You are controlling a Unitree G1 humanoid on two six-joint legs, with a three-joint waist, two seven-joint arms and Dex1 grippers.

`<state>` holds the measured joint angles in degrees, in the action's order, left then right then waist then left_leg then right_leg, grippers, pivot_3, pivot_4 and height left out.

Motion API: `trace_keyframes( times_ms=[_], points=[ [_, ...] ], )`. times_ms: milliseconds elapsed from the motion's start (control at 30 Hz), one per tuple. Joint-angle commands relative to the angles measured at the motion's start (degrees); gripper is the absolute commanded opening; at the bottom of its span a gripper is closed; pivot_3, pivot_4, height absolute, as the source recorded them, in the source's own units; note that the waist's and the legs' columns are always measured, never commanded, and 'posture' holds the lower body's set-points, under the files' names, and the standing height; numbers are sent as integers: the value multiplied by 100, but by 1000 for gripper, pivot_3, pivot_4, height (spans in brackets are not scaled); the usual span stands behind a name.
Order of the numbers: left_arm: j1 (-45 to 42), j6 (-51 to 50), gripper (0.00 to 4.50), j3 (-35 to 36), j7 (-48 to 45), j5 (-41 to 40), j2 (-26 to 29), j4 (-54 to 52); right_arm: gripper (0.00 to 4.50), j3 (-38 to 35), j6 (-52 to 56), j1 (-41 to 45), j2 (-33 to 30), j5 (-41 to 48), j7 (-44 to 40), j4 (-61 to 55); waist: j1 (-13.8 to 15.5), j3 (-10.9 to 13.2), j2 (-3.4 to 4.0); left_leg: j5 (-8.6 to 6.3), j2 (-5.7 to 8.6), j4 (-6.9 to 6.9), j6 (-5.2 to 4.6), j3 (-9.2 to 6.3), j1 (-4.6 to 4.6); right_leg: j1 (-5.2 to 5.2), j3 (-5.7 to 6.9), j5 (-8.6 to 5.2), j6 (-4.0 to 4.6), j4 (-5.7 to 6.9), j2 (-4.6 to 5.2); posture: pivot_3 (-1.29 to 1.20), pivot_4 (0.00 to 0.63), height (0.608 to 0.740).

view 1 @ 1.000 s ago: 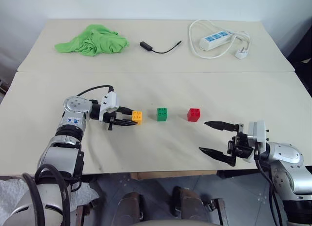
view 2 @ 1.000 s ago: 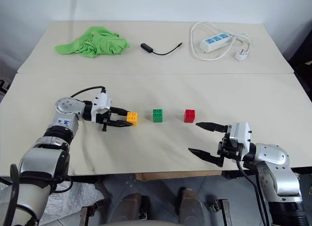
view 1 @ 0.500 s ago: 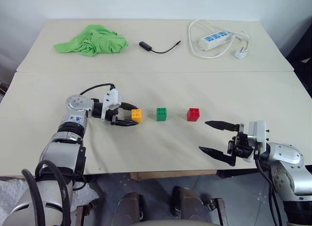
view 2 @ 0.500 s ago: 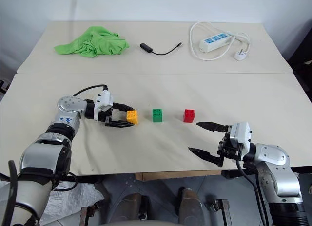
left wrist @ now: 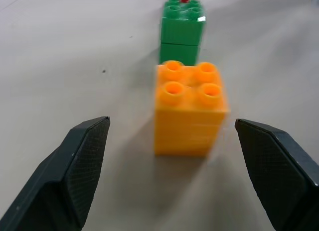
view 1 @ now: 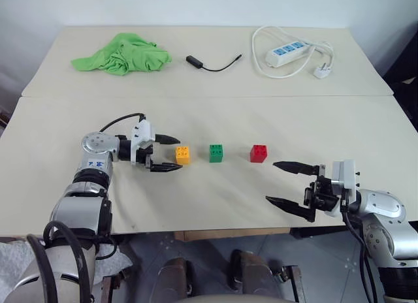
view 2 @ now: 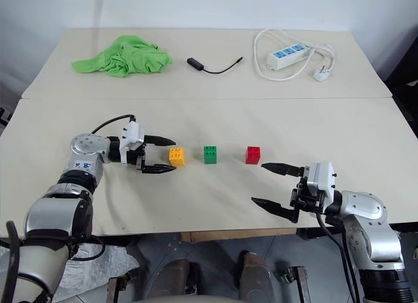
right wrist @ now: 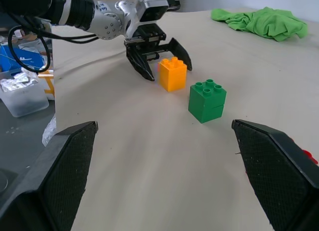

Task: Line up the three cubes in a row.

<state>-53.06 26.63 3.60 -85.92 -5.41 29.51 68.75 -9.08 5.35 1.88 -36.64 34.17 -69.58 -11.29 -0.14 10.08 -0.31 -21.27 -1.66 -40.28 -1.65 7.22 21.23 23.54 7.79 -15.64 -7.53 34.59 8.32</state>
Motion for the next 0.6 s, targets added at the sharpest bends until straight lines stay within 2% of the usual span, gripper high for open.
trace_keyframes(
  times_ms=[33, 167, 267, 367, 500, 600],
  points=[
    [343, -248, 4273, 334, -479, -587, 333, -890, 4500, -197, -110, -76, -115, 102, -93, -181, -3, 0, 0, 0, -1, 0, 0, 0, 0, 0, 0, 0, 0, 2, 0, 0, 150, 740],
    [1380, -1371, 4273, 556, -498, -1277, 867, -2655, 4500, -552, -116, -127, -285, 254, -253, 181, -28, 0, 0, 0, -5, 0, 0, -20, -3, 2, -7, 0, 0, 4, 1, 0, 150, 740],
    [2336, -2239, 4397, 751, -99, -1726, 1204, -3994, 4500, -730, 103, -1, -501, 323, -430, 797, -23, 0, 1, -1, -6, 1, -1, -34, -10, 2, -17, 0, 0, 6, 1, 0, 150, 740],
    [3265, -2975, 4397, 1150, 563, -1961, 1426, -4882, 4500, -734, -167, 441, -537, 159, -666, 1560, -12, 1, 2, -1, -8, -1, -1, -35, -13, 1, -19, 0, 1, 9, 3, 0, 150, 740],
    [3877, -2916, 4397, 1606, 1445, -1949, 1342, -5505, 4500, -685, -601, 1047, -405, -37, -833, 2282, 19, 4, 7, 1, -15, -4, 0, -39, -17, 1, -22, -1, 2, 20, 9, 0, 150, 740],
    [4269, -2997, 4397, 1948, 1790, -2175, 1271, -6009, 4500, -536, -919, 1595, -436, -196, -1328, 3066, -8, 4, 7, 2, -17, -4, 0, -40, -17, 1, -22, -1, 3, 27, 21, 0, 150, 740]
  ],
)
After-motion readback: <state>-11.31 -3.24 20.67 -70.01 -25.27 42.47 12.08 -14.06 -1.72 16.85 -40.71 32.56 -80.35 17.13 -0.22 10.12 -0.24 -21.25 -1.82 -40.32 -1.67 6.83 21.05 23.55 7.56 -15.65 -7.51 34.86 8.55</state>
